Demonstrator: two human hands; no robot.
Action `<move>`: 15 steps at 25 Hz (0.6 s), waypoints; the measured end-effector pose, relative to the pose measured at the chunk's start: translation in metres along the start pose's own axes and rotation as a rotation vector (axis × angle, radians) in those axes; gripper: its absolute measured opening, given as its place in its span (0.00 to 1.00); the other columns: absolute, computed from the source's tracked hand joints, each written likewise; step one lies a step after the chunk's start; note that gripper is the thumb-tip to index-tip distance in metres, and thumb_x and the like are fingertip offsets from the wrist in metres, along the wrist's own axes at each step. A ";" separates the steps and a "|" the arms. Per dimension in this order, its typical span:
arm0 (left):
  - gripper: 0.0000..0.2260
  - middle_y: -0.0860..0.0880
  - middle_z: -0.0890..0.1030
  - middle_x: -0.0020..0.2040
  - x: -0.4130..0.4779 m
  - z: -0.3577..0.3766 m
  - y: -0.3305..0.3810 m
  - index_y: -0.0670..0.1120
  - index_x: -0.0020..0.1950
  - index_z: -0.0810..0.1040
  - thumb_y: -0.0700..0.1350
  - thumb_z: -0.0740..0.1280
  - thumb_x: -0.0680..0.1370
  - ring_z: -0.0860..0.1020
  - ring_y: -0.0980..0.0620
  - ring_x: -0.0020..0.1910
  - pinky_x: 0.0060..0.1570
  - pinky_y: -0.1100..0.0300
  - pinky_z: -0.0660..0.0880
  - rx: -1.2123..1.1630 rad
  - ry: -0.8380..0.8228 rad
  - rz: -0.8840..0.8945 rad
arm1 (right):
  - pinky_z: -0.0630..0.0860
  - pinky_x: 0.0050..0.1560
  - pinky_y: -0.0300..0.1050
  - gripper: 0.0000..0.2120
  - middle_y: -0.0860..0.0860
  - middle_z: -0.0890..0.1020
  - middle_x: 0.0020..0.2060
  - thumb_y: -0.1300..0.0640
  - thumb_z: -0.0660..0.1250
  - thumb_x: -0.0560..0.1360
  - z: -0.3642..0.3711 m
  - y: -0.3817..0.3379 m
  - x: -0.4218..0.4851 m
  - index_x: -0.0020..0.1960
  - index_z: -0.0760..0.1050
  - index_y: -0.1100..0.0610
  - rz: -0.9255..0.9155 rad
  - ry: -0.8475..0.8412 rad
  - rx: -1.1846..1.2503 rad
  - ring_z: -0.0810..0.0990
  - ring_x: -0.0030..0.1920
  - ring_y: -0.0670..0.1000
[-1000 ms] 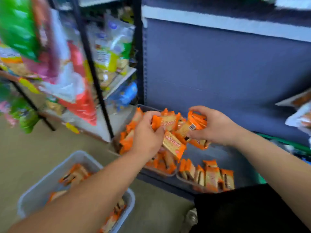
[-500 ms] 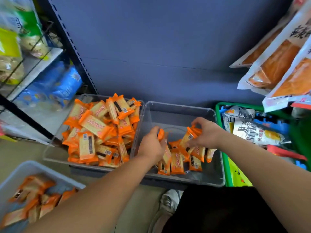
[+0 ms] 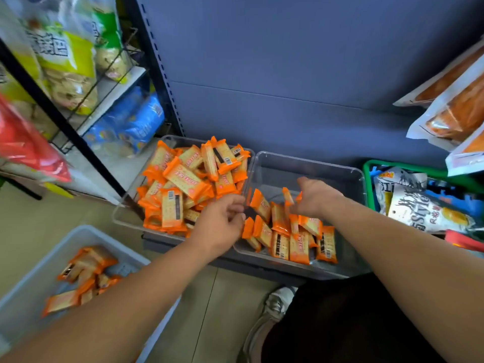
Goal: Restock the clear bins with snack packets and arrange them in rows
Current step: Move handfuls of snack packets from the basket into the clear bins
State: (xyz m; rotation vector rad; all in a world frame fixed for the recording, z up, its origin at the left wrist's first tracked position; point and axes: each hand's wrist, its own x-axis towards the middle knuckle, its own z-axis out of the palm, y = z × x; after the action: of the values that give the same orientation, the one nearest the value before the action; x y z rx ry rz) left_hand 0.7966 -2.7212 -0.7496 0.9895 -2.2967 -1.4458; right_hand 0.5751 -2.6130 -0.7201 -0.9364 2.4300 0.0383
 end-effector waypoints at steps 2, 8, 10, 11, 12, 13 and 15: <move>0.12 0.52 0.83 0.52 -0.014 -0.023 -0.007 0.50 0.59 0.80 0.35 0.70 0.80 0.82 0.57 0.50 0.52 0.68 0.78 -0.039 0.042 0.001 | 0.79 0.53 0.53 0.25 0.50 0.80 0.63 0.36 0.68 0.76 -0.004 -0.030 -0.018 0.67 0.74 0.48 -0.080 0.076 -0.138 0.80 0.62 0.56; 0.10 0.48 0.87 0.46 -0.082 -0.103 -0.072 0.52 0.50 0.84 0.36 0.70 0.80 0.85 0.51 0.46 0.50 0.59 0.80 -0.102 0.211 -0.071 | 0.76 0.48 0.49 0.17 0.49 0.85 0.54 0.36 0.62 0.79 0.025 -0.162 -0.104 0.56 0.82 0.45 -0.444 0.187 -0.213 0.83 0.58 0.56; 0.11 0.52 0.87 0.45 -0.108 -0.134 -0.104 0.55 0.50 0.83 0.38 0.71 0.80 0.86 0.52 0.45 0.50 0.58 0.81 -0.079 0.272 -0.122 | 0.78 0.49 0.48 0.16 0.48 0.85 0.52 0.36 0.63 0.79 0.048 -0.214 -0.123 0.54 0.82 0.45 -0.573 0.143 -0.165 0.83 0.57 0.55; 0.10 0.54 0.86 0.44 -0.122 -0.149 -0.122 0.57 0.49 0.82 0.40 0.71 0.79 0.85 0.52 0.45 0.50 0.57 0.81 -0.061 0.311 -0.169 | 0.79 0.50 0.49 0.15 0.48 0.85 0.51 0.36 0.63 0.79 0.062 -0.241 -0.127 0.54 0.82 0.45 -0.627 0.091 -0.163 0.83 0.56 0.55; 0.10 0.55 0.86 0.44 -0.135 -0.163 -0.140 0.58 0.49 0.81 0.41 0.71 0.79 0.85 0.53 0.44 0.49 0.57 0.81 -0.062 0.340 -0.225 | 0.80 0.50 0.49 0.15 0.47 0.85 0.50 0.37 0.63 0.79 0.075 -0.266 -0.128 0.53 0.82 0.45 -0.666 0.027 -0.187 0.82 0.55 0.54; 0.09 0.55 0.85 0.43 -0.149 -0.177 -0.159 0.56 0.49 0.81 0.40 0.71 0.79 0.84 0.54 0.44 0.49 0.58 0.79 -0.043 0.362 -0.292 | 0.80 0.50 0.50 0.15 0.47 0.84 0.49 0.37 0.63 0.79 0.091 -0.292 -0.125 0.52 0.82 0.46 -0.710 -0.034 -0.218 0.82 0.55 0.53; 0.05 0.53 0.83 0.42 -0.173 -0.200 -0.200 0.49 0.51 0.83 0.39 0.70 0.80 0.84 0.51 0.46 0.47 0.60 0.75 0.040 0.404 -0.446 | 0.81 0.51 0.50 0.16 0.46 0.84 0.50 0.36 0.64 0.78 0.126 -0.334 -0.115 0.51 0.81 0.46 -0.772 -0.145 -0.277 0.82 0.54 0.53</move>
State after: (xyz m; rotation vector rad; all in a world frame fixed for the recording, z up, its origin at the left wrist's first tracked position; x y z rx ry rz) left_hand 1.1139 -2.8014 -0.8045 1.7096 -1.8938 -1.1949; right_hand 0.9162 -2.7696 -0.7187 -1.8620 1.8164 0.1592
